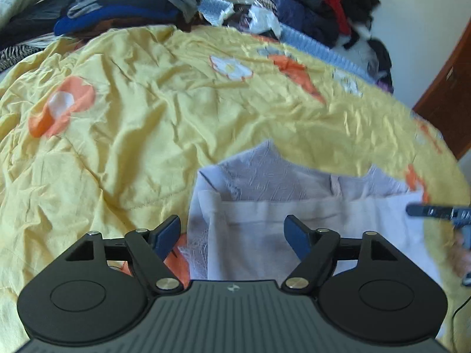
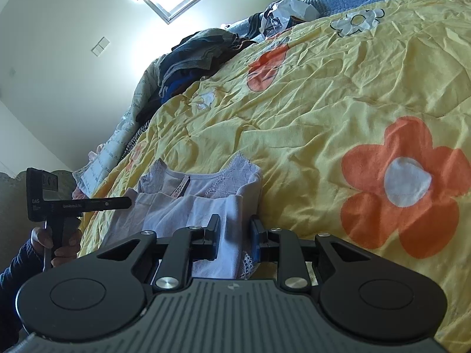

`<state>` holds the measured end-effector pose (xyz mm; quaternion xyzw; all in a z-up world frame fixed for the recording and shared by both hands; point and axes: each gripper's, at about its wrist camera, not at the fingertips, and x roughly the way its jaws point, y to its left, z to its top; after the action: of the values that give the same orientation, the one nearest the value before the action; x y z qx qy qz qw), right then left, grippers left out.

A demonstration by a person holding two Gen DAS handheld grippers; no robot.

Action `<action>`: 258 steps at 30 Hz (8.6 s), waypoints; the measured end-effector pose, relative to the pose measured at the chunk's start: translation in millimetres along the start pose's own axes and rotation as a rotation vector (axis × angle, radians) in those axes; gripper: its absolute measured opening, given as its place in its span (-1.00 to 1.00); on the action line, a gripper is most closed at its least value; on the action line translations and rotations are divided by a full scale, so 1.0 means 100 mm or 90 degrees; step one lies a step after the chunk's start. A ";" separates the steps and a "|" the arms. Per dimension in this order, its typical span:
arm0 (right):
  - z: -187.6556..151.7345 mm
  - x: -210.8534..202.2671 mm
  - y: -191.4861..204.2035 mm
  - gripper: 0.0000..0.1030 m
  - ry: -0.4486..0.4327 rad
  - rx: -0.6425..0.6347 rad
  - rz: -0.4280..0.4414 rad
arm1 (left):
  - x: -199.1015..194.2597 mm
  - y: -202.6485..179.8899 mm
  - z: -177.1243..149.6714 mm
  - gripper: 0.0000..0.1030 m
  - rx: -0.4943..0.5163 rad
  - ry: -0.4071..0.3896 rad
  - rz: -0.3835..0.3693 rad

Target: Fold small clothes

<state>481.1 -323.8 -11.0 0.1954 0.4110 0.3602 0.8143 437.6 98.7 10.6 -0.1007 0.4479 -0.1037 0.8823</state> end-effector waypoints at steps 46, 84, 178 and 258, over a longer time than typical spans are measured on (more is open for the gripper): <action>0.03 -0.07 -0.02 -0.84 -0.025 0.034 0.046 | -0.18 -0.02 0.02 -0.87 0.015 -0.045 0.006; -0.66 -0.42 -0.17 0.47 0.018 0.287 0.098 | -0.58 0.43 -0.78 0.66 -0.148 -0.073 -0.107; -1.96 -0.72 1.81 0.52 0.000 -0.018 -0.082 | -1.42 0.04 -2.12 0.77 -0.381 -0.100 -0.043; -1.09 -0.50 0.35 -0.77 -0.027 0.262 -0.051 | -0.88 -2.41 -2.08 -0.39 0.049 0.003 -0.127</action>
<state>357.7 -336.0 -27.1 0.3487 0.4657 0.2322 0.7795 195.6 -126.3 23.2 -0.1110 0.4334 -0.2084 0.8697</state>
